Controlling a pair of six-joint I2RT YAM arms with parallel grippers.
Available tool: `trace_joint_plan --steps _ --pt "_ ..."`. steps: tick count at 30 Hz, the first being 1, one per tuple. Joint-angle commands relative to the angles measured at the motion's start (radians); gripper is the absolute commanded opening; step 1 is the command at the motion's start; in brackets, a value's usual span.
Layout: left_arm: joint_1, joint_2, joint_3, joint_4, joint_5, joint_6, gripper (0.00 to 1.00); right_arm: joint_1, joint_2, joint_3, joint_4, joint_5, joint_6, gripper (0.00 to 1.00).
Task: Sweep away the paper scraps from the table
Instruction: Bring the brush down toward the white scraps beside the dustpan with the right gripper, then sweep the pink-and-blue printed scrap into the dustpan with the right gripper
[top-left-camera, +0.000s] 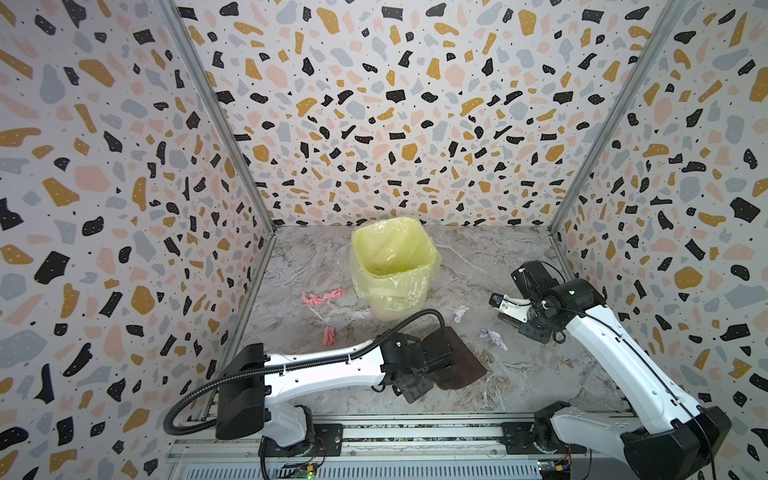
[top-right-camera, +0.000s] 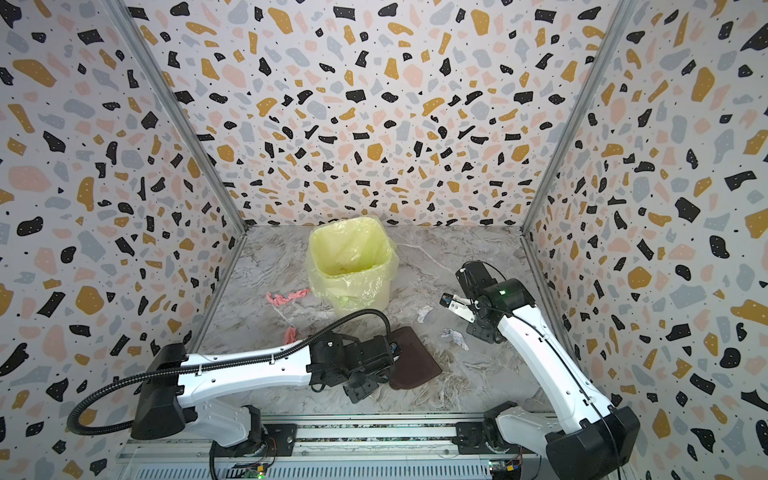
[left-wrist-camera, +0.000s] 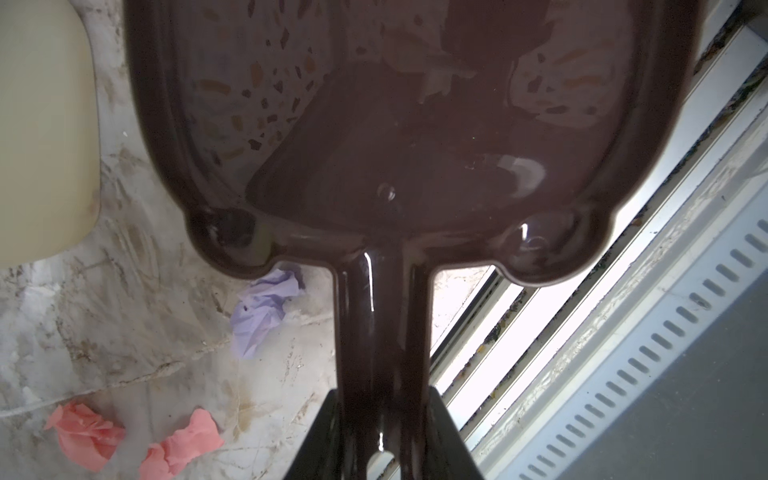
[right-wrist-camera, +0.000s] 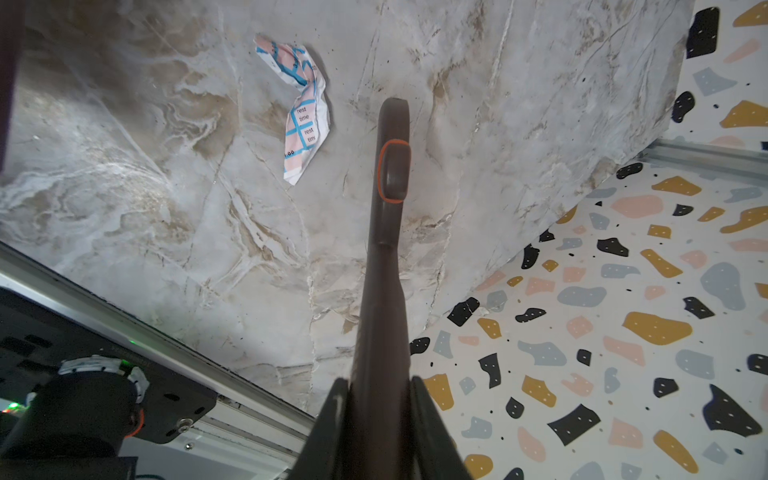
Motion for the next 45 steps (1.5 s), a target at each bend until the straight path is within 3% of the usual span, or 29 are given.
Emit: trace_joint_plan --steps 1,9,35,45 --pt "-0.006 0.032 0.036 -0.01 -0.025 0.035 0.0 -0.015 0.017 0.024 -0.007 -0.085 0.044 0.0" --pt "-0.006 0.093 0.046 0.029 -0.014 0.032 0.0 -0.024 0.036 0.01 -0.01 -0.222 0.058 0.0" --pt "-0.005 0.305 0.197 0.021 -0.039 0.066 0.0 0.001 -0.02 0.003 -0.026 -0.422 0.071 0.0" --pt "-0.004 0.326 0.185 0.05 -0.042 0.054 0.0 0.002 -0.017 0.074 -0.031 -0.568 0.074 0.0"
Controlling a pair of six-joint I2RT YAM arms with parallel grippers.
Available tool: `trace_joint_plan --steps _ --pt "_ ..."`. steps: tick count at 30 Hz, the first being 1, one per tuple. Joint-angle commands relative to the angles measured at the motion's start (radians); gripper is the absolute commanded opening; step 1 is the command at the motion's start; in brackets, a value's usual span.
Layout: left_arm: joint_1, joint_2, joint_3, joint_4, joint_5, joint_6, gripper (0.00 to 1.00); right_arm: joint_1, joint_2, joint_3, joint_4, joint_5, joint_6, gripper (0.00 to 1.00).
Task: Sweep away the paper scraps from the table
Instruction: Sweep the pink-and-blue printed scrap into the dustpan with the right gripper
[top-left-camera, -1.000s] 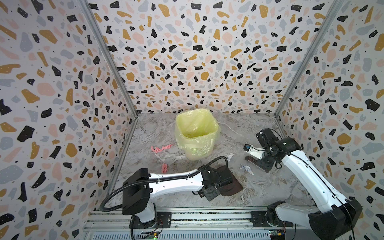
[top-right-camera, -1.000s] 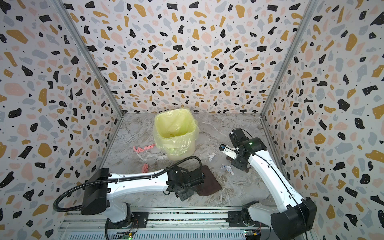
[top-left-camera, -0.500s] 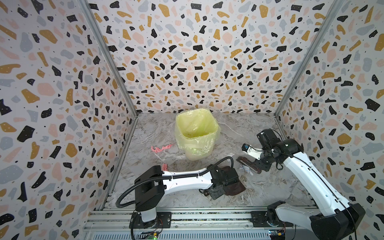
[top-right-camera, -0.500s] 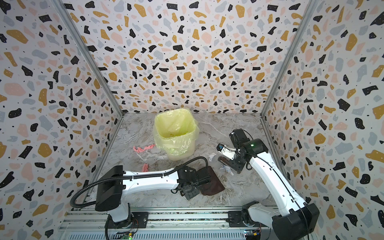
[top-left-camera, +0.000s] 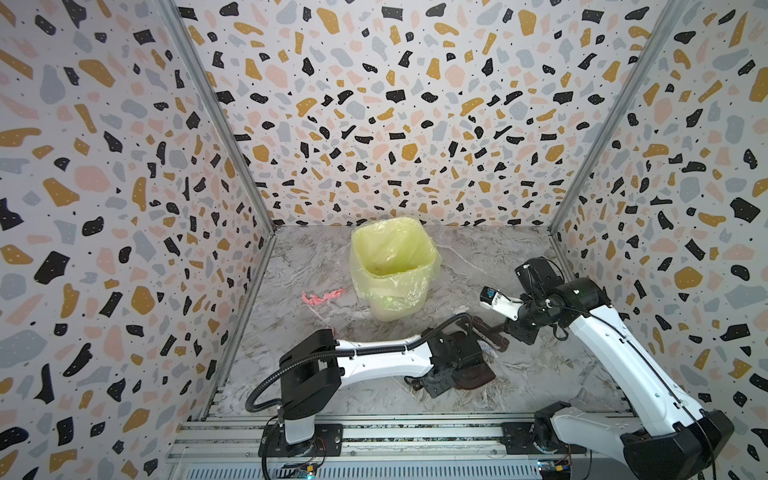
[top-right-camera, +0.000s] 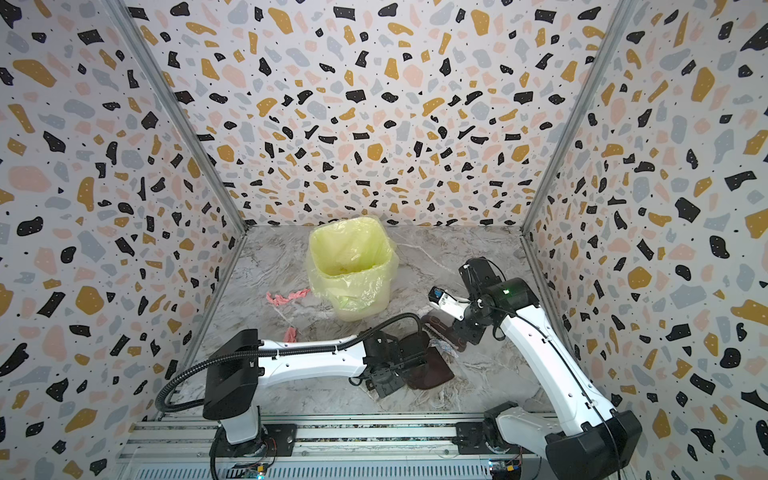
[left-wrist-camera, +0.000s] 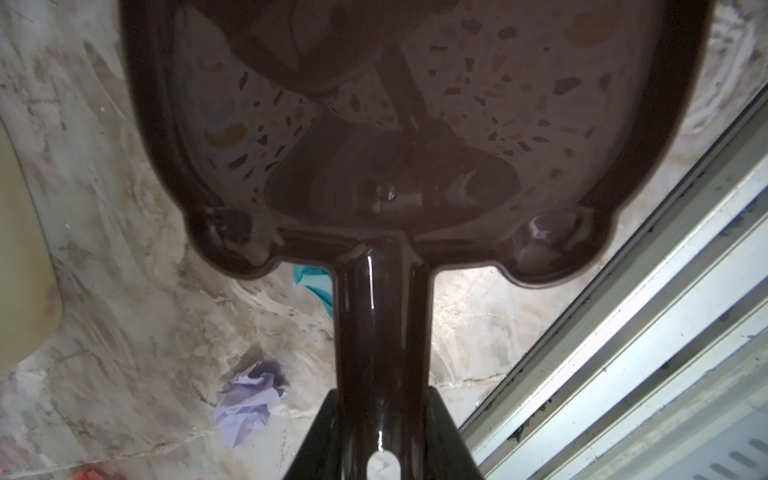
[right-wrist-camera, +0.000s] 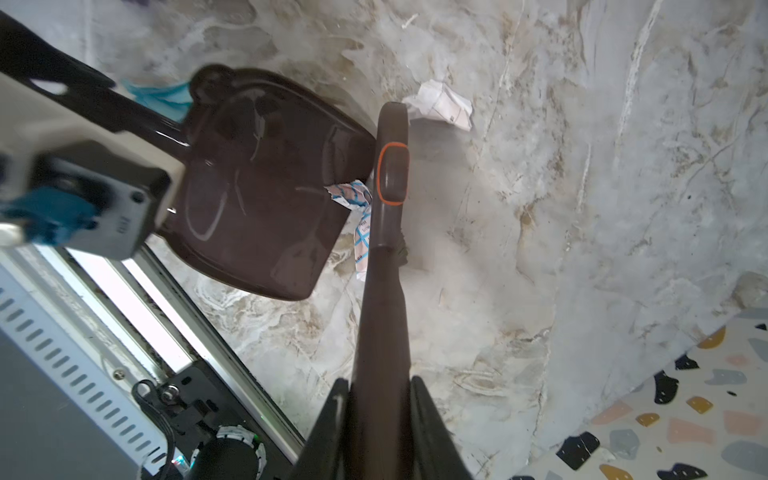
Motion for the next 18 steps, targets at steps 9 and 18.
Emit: trace_joint_plan --steps 9,18 --pt "-0.001 -0.001 -0.008 0.048 -0.012 -0.018 0.0 0.004 0.001 0.129 -0.091 -0.214 0.024 0.0" --pt "0.0 -0.013 -0.019 0.058 -0.012 -0.023 0.0 -0.063 -0.058 0.1 -0.071 0.018 0.051 0.0"
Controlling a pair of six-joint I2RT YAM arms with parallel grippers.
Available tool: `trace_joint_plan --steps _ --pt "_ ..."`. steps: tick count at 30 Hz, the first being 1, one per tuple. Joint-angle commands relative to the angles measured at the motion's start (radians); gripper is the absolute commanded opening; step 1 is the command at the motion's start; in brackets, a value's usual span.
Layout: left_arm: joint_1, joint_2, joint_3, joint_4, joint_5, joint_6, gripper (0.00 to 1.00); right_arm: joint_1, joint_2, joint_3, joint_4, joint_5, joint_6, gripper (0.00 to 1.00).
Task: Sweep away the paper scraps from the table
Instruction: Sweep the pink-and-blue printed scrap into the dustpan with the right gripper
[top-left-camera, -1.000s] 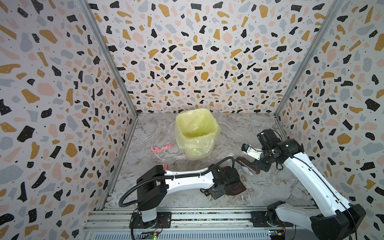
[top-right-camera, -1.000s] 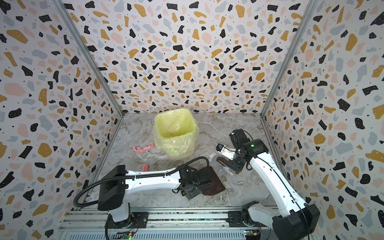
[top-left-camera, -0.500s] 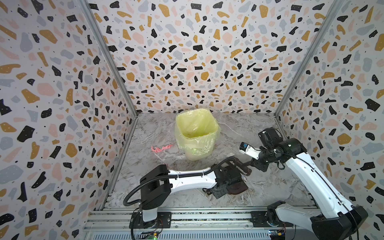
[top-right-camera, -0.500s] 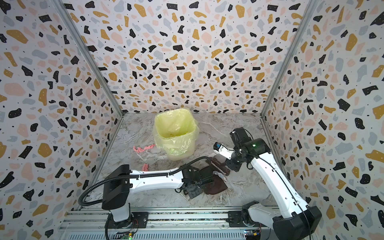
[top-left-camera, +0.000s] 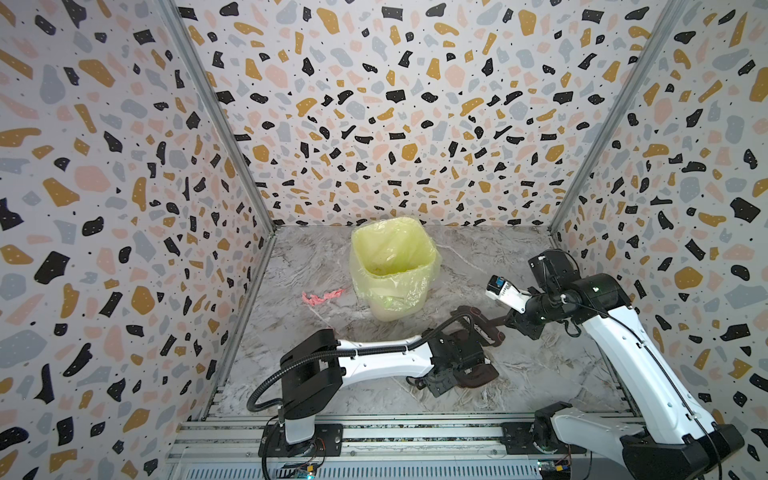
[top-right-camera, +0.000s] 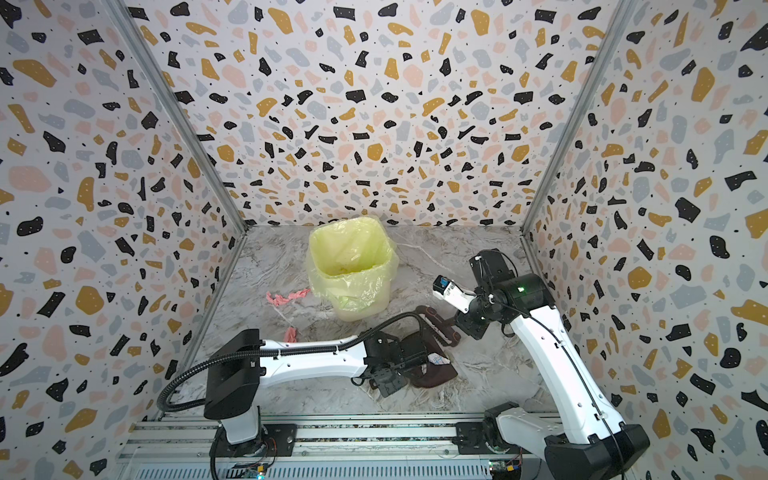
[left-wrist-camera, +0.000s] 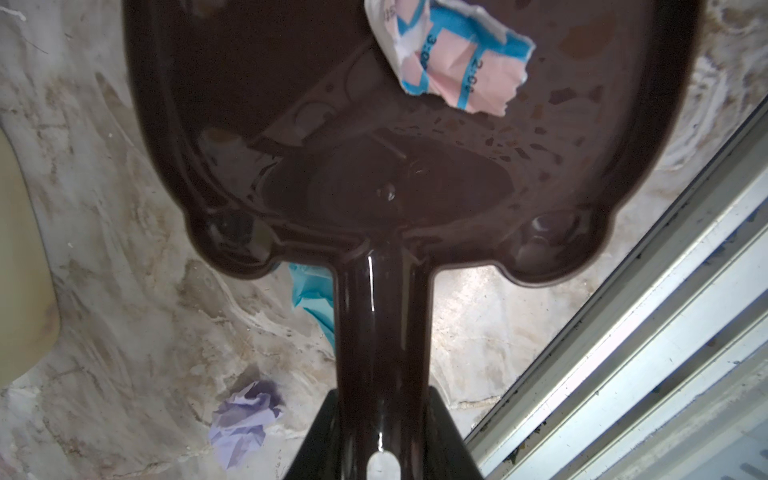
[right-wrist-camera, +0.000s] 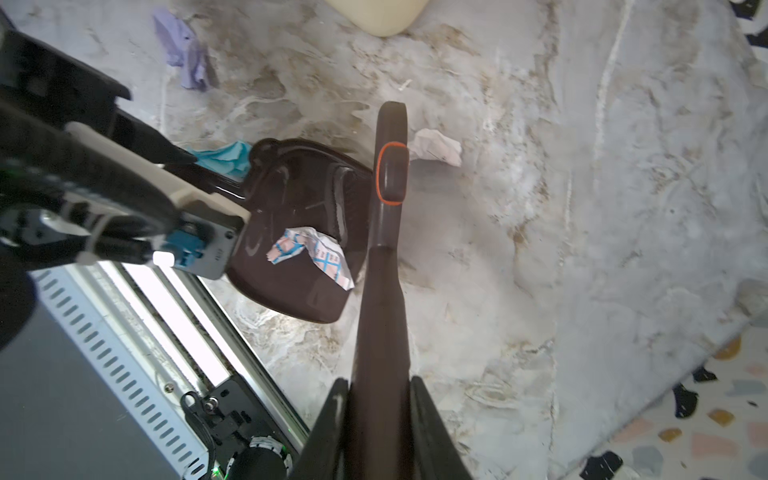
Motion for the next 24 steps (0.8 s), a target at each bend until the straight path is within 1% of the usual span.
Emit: trace_joint_plan --steps 1,2,4,9,12,16,24 --pt "0.001 -0.017 -0.018 0.019 -0.01 -0.01 0.0 -0.007 -0.039 -0.014 -0.014 0.076 0.023 0.0" --pt "0.002 -0.019 -0.021 0.021 -0.009 -0.01 0.0 -0.007 -0.043 -0.027 -0.016 0.088 0.023 0.0" --pt "0.002 -0.021 -0.028 0.022 -0.009 -0.013 0.0 -0.007 -0.048 -0.04 -0.018 0.07 0.024 0.0" --pt "0.006 -0.024 -0.035 0.035 -0.013 -0.016 0.0 -0.006 -0.046 -0.075 -0.032 -0.078 0.014 0.0" --pt "0.011 -0.026 -0.034 0.038 -0.022 -0.016 0.0 0.003 -0.043 -0.081 -0.045 -0.123 0.013 0.0" --pt "0.017 -0.035 -0.038 0.04 -0.029 -0.022 0.0 0.007 -0.045 -0.063 -0.049 -0.169 0.013 0.0" --pt "0.023 -0.055 -0.057 0.052 -0.037 -0.03 0.0 -0.002 -0.031 0.024 -0.047 -0.251 0.005 0.0"
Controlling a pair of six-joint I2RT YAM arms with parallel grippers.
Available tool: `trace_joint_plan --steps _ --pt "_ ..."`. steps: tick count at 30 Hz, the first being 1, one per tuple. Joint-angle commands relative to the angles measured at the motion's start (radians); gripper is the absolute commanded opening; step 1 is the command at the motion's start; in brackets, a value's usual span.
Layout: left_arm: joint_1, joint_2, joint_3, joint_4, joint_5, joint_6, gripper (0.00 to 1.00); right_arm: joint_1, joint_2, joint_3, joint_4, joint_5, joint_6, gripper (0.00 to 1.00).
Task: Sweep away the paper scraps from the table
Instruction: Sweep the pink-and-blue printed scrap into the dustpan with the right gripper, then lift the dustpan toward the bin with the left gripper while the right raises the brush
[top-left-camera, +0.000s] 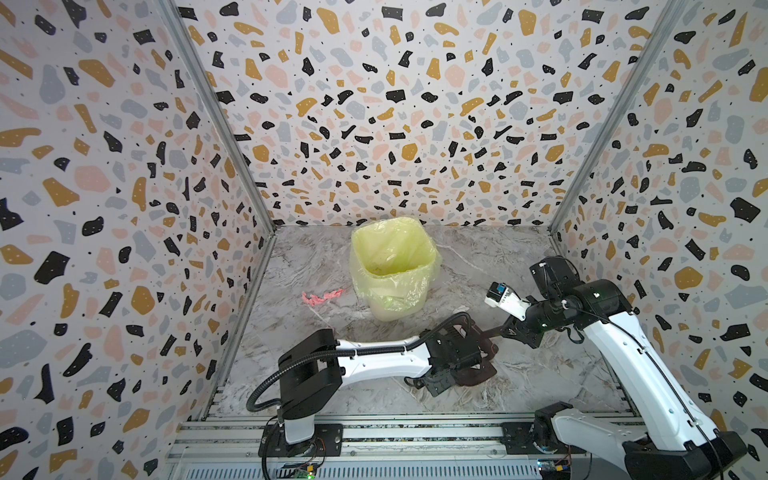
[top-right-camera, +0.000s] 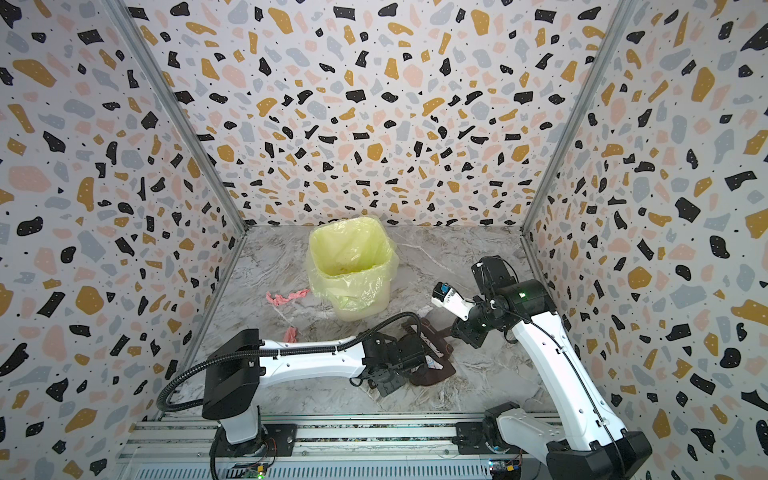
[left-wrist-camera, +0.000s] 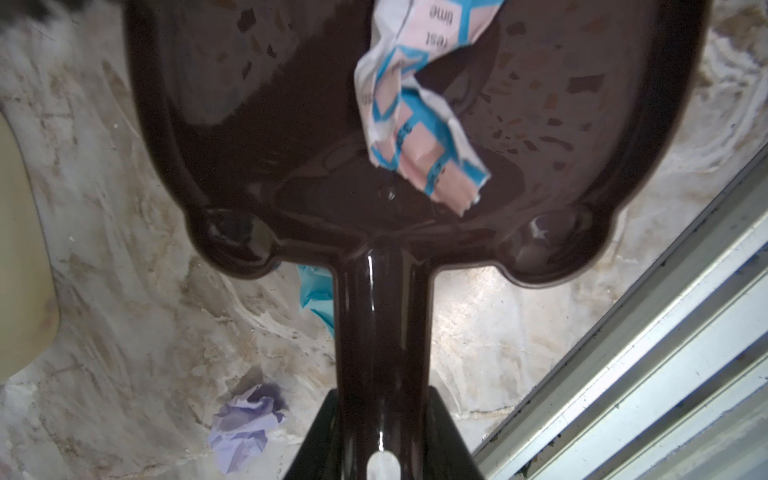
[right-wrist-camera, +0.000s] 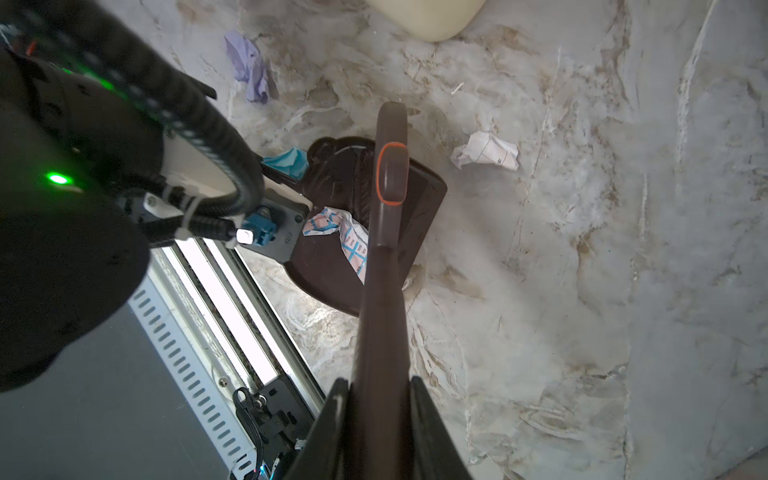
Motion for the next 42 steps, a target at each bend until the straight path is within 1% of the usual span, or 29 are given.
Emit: trace_joint_plan --steps 1,4,7,13,18,24,27,30,34,39,42 --pt "0.008 -0.046 -0.019 0.016 -0.021 -0.018 0.0 -0.007 -0.004 0.072 -0.02 -0.079 -0.005 0.0" --pt "0.008 -0.054 -0.026 0.021 -0.023 -0.021 0.0 -0.015 -0.005 0.088 -0.012 -0.01 0.001 0.0" --pt "0.008 -0.077 -0.038 0.03 -0.024 -0.021 0.0 -0.041 -0.025 0.09 0.025 0.093 0.016 0.0" --pt "0.008 -0.135 -0.048 0.032 -0.034 -0.015 0.0 -0.126 -0.085 0.082 0.146 0.132 0.048 0.0" --pt "0.007 -0.191 -0.033 0.008 -0.032 -0.014 0.0 -0.181 -0.122 0.054 0.279 0.264 0.164 0.0" --pt "-0.004 -0.281 0.009 -0.033 -0.047 -0.02 0.0 -0.22 -0.112 0.028 0.368 0.337 0.293 0.0" --pt "-0.018 -0.315 0.044 -0.067 -0.06 -0.025 0.0 -0.239 -0.111 0.009 0.395 0.32 0.326 0.0" --pt "-0.028 -0.337 0.094 -0.112 -0.07 -0.033 0.0 -0.27 -0.106 -0.017 0.419 0.278 0.374 0.0" --pt "-0.032 -0.346 0.191 -0.189 -0.09 -0.047 0.0 -0.308 -0.096 -0.047 0.442 0.219 0.428 0.0" --pt "-0.033 -0.343 0.322 -0.293 -0.116 -0.069 0.0 -0.338 -0.084 -0.055 0.454 0.162 0.467 0.0" --pt "-0.032 -0.332 0.411 -0.371 -0.162 -0.075 0.0 -0.351 -0.08 -0.056 0.459 0.143 0.485 0.0"
